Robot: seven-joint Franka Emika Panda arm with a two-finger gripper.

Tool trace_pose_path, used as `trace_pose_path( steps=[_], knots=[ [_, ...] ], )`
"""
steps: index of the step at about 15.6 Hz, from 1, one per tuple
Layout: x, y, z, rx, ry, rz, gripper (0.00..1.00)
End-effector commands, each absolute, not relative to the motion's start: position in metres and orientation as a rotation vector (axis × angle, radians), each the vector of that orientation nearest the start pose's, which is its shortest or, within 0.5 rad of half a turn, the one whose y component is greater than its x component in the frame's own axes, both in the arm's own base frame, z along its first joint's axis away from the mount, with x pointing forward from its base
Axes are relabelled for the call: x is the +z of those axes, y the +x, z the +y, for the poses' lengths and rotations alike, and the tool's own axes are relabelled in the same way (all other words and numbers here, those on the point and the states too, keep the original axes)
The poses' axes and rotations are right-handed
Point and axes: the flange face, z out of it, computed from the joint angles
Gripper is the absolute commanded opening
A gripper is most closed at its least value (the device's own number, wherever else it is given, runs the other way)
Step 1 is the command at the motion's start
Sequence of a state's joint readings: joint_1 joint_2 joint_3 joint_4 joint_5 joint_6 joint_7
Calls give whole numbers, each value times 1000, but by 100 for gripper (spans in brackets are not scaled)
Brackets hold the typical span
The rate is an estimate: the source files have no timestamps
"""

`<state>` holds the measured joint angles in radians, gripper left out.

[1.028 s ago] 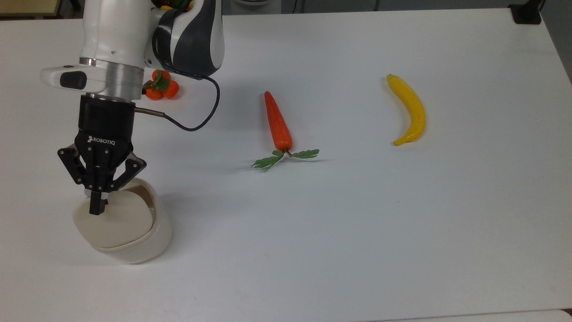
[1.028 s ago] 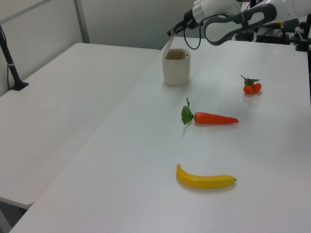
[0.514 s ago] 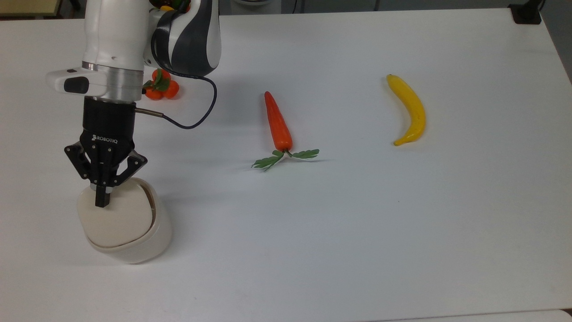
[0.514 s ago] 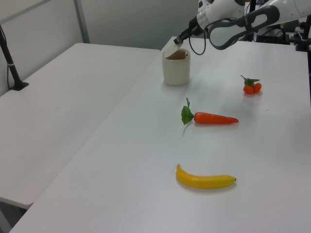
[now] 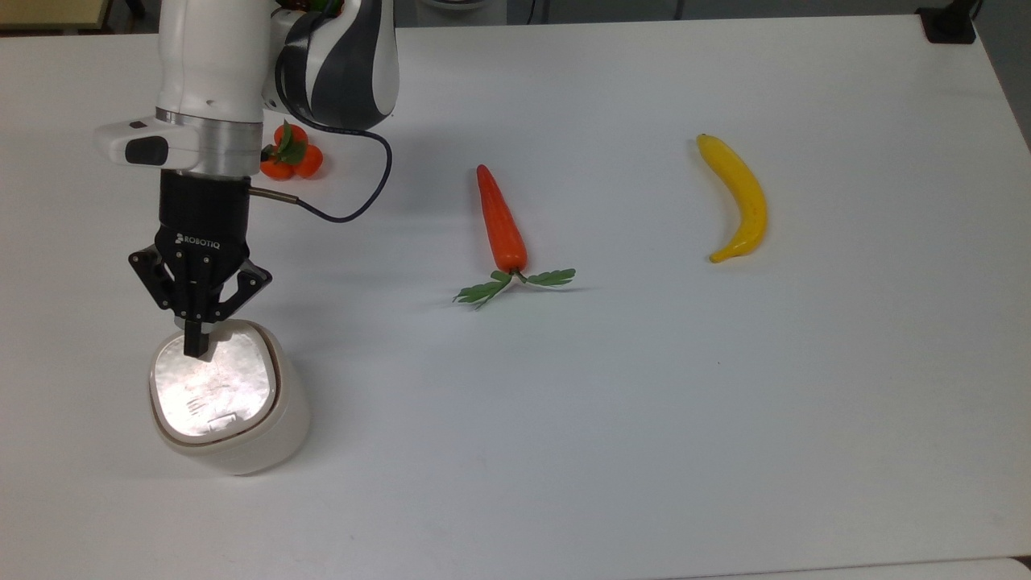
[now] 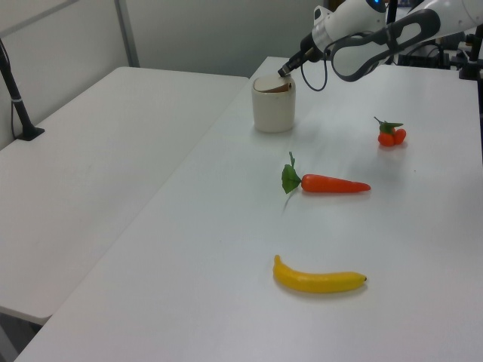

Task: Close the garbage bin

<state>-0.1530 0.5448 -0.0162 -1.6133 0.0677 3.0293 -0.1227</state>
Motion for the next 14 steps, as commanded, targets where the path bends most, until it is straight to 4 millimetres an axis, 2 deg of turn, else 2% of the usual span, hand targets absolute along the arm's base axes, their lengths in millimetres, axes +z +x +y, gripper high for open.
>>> trace_pose_path(
  steps=[1, 9, 14],
  knots=[
    [411, 712, -127, -1316, -2964, 127, 2],
    [380, 711, -126, -1245, -3001, 94, 2],
    [379, 709, -132, -1242, -3008, 94, 2]
  ],
)
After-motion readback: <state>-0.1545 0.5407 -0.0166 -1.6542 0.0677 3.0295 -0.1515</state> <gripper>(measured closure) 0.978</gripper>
